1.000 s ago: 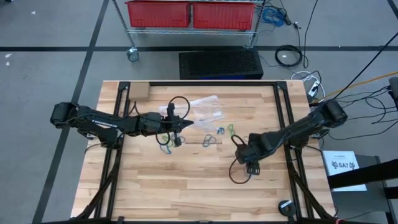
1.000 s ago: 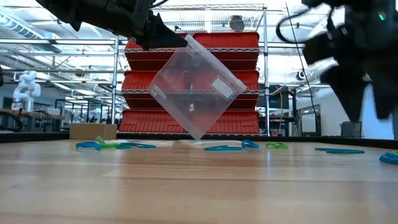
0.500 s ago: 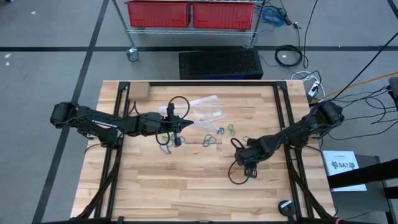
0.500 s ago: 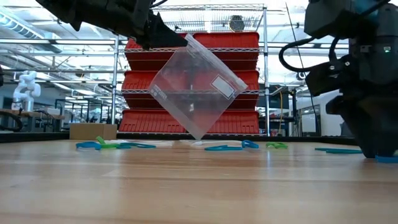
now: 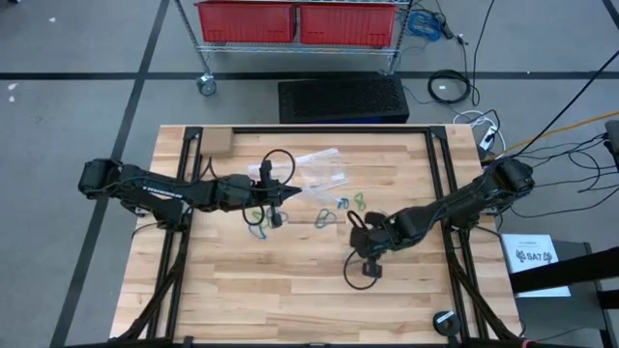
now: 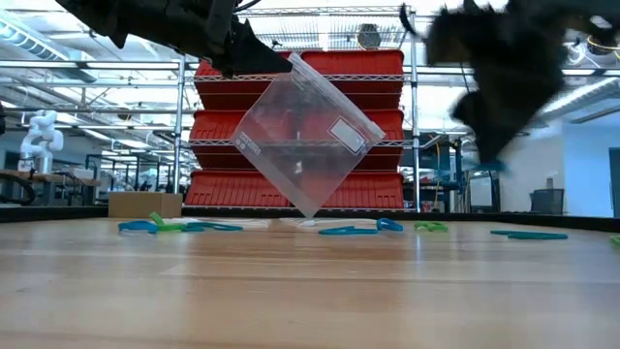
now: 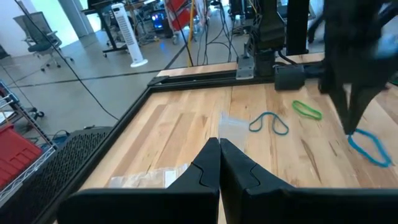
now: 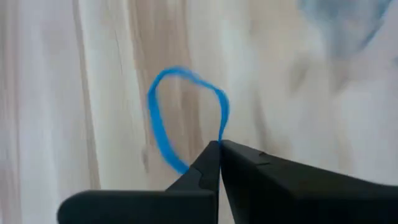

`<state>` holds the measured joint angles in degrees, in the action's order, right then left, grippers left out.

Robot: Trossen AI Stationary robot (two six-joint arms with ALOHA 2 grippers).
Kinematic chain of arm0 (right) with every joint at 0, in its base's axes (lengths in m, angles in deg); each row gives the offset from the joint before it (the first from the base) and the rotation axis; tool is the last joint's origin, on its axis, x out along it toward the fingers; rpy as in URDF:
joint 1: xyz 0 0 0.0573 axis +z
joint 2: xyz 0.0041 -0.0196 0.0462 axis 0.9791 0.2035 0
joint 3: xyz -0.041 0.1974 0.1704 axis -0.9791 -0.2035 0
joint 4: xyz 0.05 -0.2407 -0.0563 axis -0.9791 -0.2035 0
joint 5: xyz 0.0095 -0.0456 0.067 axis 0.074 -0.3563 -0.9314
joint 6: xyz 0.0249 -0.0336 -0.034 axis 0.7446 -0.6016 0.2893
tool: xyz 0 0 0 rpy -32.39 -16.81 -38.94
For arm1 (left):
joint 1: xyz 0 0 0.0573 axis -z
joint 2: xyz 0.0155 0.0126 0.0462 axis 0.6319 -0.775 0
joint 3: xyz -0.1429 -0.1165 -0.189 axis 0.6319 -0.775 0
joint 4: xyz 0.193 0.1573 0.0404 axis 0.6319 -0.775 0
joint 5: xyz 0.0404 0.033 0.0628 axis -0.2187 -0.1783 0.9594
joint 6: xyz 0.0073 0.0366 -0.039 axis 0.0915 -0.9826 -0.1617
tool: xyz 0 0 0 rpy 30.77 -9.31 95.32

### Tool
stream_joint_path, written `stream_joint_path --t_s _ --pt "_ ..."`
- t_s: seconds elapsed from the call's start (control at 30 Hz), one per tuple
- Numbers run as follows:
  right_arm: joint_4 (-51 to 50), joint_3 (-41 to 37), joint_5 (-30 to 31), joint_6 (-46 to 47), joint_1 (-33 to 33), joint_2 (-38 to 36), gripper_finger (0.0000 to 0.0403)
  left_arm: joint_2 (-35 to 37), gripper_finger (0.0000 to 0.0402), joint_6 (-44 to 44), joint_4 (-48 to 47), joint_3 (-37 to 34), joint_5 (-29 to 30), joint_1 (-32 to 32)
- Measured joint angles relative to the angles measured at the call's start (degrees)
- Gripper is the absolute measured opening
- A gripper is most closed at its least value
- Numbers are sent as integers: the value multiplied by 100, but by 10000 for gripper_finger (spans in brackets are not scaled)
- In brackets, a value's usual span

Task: Sort rubber bands
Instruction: Put the blue rubber band into the transparent zip bag

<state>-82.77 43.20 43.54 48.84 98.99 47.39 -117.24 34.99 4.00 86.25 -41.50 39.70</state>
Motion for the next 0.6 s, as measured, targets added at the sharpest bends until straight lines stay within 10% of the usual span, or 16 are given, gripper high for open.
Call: stream_joint_path --t_s 0.4,0.6 --pt "-783 1709 4177 -1001 -241 -13 0 0 0 151 -3 0 -2 1" --pt "-297 1724 4975 -1490 -547 9 0 0 0 184 7 0 -4 1"
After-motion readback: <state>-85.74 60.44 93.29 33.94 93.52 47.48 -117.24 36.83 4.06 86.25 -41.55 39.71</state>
